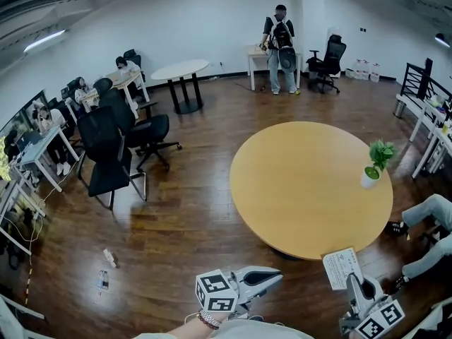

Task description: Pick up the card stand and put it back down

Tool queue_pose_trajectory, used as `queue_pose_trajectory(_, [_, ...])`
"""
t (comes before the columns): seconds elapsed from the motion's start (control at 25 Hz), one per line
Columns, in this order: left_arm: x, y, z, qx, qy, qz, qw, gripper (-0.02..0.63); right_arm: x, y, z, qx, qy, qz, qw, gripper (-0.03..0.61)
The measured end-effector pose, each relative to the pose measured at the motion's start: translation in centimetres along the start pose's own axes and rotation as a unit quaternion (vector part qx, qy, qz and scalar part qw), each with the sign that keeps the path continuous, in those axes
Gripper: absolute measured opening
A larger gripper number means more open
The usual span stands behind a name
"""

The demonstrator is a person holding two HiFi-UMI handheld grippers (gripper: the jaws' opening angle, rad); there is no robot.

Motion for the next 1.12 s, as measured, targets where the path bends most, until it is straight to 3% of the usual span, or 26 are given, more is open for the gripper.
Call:
queue_pose_trajectory(0.16, [0.6,1.6,2.7,-0.010,0.001,0.004,0.9999,0.000,1.0,0.6,-0.8,0.010,0.002,0.008,1.000,0.021])
queue_pose_trajectory(0.48, [-1.8,3.2,5.1,-0.036,-0.023,0.015,0.9990,0.000,-0.1,1.0,-1.8,0.019,-0.012,0.022,0.999,0.021])
queue_pose_trajectory(0.76, [-1.3,3.9,5.5,-0.039,-0.038,0.052,0.9972,0.000,0.5,0.6,-1.4,0.031,-0.011,0.023,0.999,0.021])
queue_pose_trajectory(1.12, [-2.0,4.1,5.9,-0.035,-0.029,0.027,0.9986,0.000,0.5,1.0,-1.7,0.029,-0.014,0.026,0.999,0.021])
Point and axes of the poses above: the fingertips, and each gripper's own axes: z forward along the fingers, y to its right, x out of its top, the point moved 6 cm from there along -z, backward along the fingers, and after that the axes turned 11 degrees about y, right-handed, at the moved point
